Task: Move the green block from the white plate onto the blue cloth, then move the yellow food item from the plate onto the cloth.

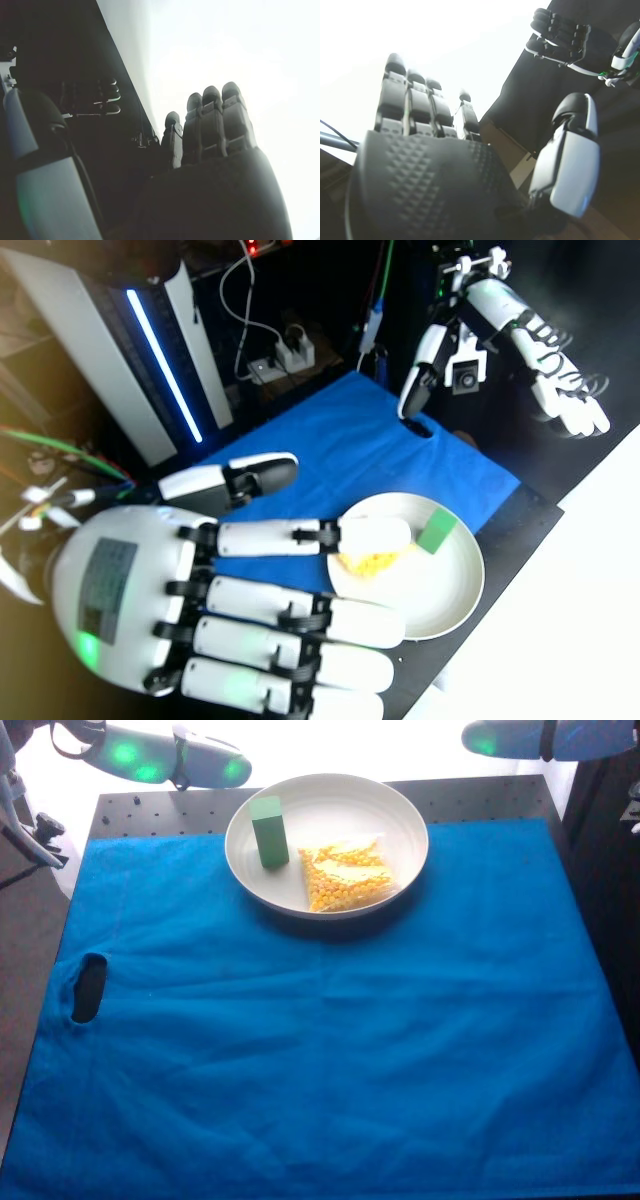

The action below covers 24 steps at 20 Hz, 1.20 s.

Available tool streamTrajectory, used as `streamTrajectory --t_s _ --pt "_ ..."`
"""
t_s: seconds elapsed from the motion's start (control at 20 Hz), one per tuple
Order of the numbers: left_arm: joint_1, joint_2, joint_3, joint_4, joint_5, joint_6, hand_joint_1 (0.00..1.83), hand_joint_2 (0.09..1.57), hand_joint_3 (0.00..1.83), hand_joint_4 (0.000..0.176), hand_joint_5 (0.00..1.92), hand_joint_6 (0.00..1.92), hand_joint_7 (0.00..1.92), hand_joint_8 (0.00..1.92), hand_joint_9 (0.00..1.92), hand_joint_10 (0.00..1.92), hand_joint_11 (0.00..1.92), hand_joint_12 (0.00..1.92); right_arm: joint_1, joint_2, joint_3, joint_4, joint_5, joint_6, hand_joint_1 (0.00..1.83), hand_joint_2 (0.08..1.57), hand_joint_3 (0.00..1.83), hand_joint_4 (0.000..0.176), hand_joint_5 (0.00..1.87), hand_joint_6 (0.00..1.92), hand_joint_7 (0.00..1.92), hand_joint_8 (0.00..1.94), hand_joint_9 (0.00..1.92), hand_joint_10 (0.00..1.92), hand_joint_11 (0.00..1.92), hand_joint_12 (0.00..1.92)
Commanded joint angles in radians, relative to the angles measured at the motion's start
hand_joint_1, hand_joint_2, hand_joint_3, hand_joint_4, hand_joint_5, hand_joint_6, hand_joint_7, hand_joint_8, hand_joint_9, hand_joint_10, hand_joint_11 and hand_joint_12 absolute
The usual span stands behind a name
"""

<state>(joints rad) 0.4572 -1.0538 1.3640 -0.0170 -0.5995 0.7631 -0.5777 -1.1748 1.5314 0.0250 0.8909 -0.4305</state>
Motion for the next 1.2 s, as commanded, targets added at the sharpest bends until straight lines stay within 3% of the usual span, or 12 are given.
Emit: streamTrajectory --t_s 0.0,0.1,0.3,0.4,0.45,0.5,0.55,0.6,0.7,0.9,0.95,1.15 --pt "-0.016 0.001 0.007 -0.005 -0.106 -0.005 0.87 0.83 0.0 0.028 0.46 0.0 0.46 0.0 0.41 0.0 0.1 0.68 0.015 0.002 0.004 0.023 0.118 0.005 0.61 0.7 0.0 0.0 0.21 0.0 0.29 0.01 0.19 0.0 0.1 0.25" --pt "-0.031 0.0 0.013 0.015 -0.083 -0.005 0.89 0.83 0.0 0.024 0.45 0.0 0.48 0.0 0.44 0.0 0.18 0.52 0.015 0.001 0.004 0.022 0.118 0.005 0.62 0.7 0.0 0.0 0.21 0.0 0.31 0.01 0.2 0.01 0.12 0.25" --pt "-0.101 -0.005 0.027 0.11 0.019 -0.005 0.92 0.86 0.01 0.054 0.45 0.0 0.49 0.0 0.45 0.0 0.28 0.39 0.015 0.001 0.002 0.017 0.118 0.005 0.61 0.69 0.0 0.0 0.19 0.0 0.25 0.0 0.17 0.0 0.11 0.24" --pt "-0.129 -0.007 0.031 0.155 0.065 -0.006 0.89 0.85 0.0 0.071 0.44 0.0 0.5 0.0 0.46 0.0 0.27 0.79 0.015 0.0 0.002 0.014 0.118 0.005 0.61 0.7 0.0 0.0 0.18 0.0 0.25 0.01 0.17 0.0 0.11 0.23" --pt "-0.152 -0.01 0.034 0.19 0.095 -0.006 0.88 0.86 0.0 0.055 0.41 0.0 0.51 0.0 0.44 0.0 0.13 0.97 0.015 -0.001 0.002 0.011 0.118 0.005 0.59 0.7 0.0 0.0 0.19 0.0 0.25 0.0 0.17 0.0 0.11 0.23" --pt "-0.174 -0.014 0.038 0.226 0.129 -0.006 0.9 0.89 0.01 0.048 0.36 0.0 0.5 0.0 0.4 0.0 0.03 0.87 0.015 -0.002 0.002 0.008 0.118 0.005 0.62 0.7 0.0 0.0 0.19 0.0 0.23 0.0 0.15 0.0 0.1 0.22" --pt "-0.191 -0.017 0.041 0.251 0.153 -0.006 0.94 0.93 0.01 0.038 0.35 0.0 0.52 0.0 0.43 0.01 0.0 0.91 0.015 -0.003 0.001 0.006 0.118 0.005 0.62 0.71 0.0 0.0 0.19 0.0 0.23 0.0 0.16 0.0 0.1 0.22" --pt "-0.208 -0.02 0.044 0.281 0.18 -0.006 0.94 0.91 0.0 0.025 0.33 0.0 0.46 0.0 0.43 0.01 0.13 0.88 0.015 -0.005 0.001 0.003 0.118 0.005 0.62 0.7 0.0 0.0 0.2 0.01 0.25 0.01 0.18 0.01 0.13 0.23" --pt "-0.232 -0.03 0.05 0.327 0.23 -0.006 0.82 0.87 0.0 0.012 0.3 0.0 0.36 0.0 0.41 0.0 0.3 0.63 0.015 -0.008 0.002 -0.002 0.118 0.005 0.63 0.71 0.0 0.0 0.21 0.01 0.25 0.01 0.19 0.01 0.12 0.23" --pt "-0.236 -0.072 0.076 0.379 0.296 -0.006 0.86 0.87 0.0 0.0 0.28 0.0 0.5 0.0 0.59 0.01 0.41 0.42 0.015 -0.013 0.003 -0.008 0.118 0.005 0.6 0.71 0.0 0.0 0.2 0.0 0.26 0.0 0.19 0.01 0.12 0.22" --pt "-0.236 -0.082 0.084 0.385 0.307 -0.006 0.86 0.86 0.0 0.0 0.26 0.0 0.39 0.0 0.51 0.0 0.41 0.32 0.015 -0.013 0.003 -0.01 0.118 0.005 0.61 0.72 0.0 0.0 0.2 0.0 0.26 0.0 0.19 0.01 0.12 0.22" --pt "-0.228 -0.13 0.126 0.387 0.339 -0.006 0.9 0.83 0.0 0.0 0.32 0.0 0.44 0.01 0.56 0.01 0.45 0.29 0.015 -0.019 0.003 -0.012 0.118 0.005 0.65 0.73 0.01 0.0 0.21 0.0 0.22 0.0 0.17 0.0 0.12 0.21"
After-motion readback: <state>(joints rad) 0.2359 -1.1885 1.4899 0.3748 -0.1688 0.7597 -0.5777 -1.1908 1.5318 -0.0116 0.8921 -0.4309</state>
